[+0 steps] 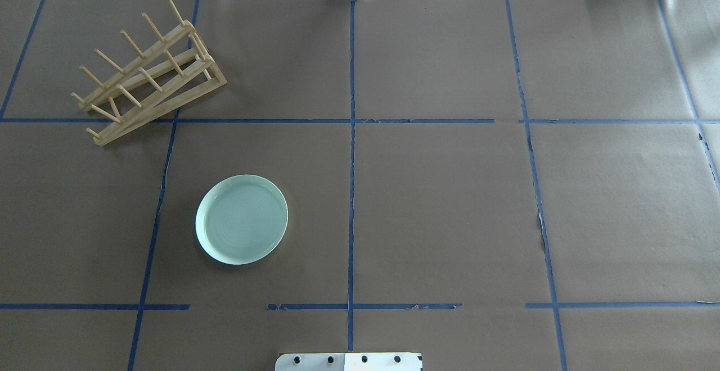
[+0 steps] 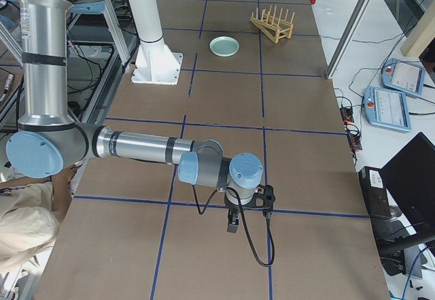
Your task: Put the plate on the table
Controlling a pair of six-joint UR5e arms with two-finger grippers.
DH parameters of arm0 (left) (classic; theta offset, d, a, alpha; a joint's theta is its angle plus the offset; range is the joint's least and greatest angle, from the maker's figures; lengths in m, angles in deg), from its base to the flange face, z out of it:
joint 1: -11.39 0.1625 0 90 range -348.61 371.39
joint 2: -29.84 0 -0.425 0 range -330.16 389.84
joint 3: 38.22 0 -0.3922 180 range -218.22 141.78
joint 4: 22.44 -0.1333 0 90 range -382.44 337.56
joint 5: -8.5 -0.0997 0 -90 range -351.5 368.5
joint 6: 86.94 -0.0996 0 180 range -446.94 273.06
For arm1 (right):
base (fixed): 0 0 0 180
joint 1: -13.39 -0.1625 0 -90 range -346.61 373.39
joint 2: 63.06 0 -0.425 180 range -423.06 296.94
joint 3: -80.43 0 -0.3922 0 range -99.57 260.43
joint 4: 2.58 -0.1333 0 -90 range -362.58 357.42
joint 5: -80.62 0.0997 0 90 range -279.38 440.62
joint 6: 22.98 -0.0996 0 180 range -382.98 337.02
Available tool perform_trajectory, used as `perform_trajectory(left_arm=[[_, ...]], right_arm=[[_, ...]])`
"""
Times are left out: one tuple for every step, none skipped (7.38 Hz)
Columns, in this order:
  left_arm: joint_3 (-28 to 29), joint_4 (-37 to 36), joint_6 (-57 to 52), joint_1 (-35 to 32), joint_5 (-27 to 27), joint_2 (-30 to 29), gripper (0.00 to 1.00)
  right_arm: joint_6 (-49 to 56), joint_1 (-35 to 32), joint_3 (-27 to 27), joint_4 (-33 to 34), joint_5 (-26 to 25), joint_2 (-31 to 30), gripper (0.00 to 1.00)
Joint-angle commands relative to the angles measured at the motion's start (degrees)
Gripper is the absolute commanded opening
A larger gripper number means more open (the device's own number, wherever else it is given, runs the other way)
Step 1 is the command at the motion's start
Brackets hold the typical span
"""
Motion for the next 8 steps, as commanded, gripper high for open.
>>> perform_trajectory(left_arm=[[9.3,-1.3,-14.4,-11.1,2.4,7.7,1.0],[12.0,-0.3,-15.3,-12.4,4.6,8.6,1.0],[11.6,1.0,-15.7,-13.3,4.8,9.1,1.0],[10.9,-0.4,-15.4,-13.3,5.6,9.1,1.0],[11.4,-0.7,-15.0,-13.2,7.5,9.0,1.0],[11.2,-0.8,-15.1,-13.1,7.0,9.0,1.0],[10.8,-0.4,-15.4,-13.0,7.5,9.2,1.0],[8.3,-0.4,-15.4,-13.0,7.6,9.3,1.0]], right_arm=[[0.0,0.0,0.1,0.0,0.0,0.0,1.0],[0.0,0.0,0.1,0.0,0.0,0.0,1.0],[0.0,0.0,0.1,0.0,0.0,0.0,1.0],[0.0,0.0,0.1,0.0,0.0,0.0,1.0],[0.0,0.0,0.0,0.0,0.0,0.0,1.0],[0.0,0.0,0.1,0.0,0.0,0.0,1.0],[0.0,0.0,0.1,0.0,0.0,0.0,1.0],[0.0,0.0,0.0,0.0,0.0,0.0,1.0]])
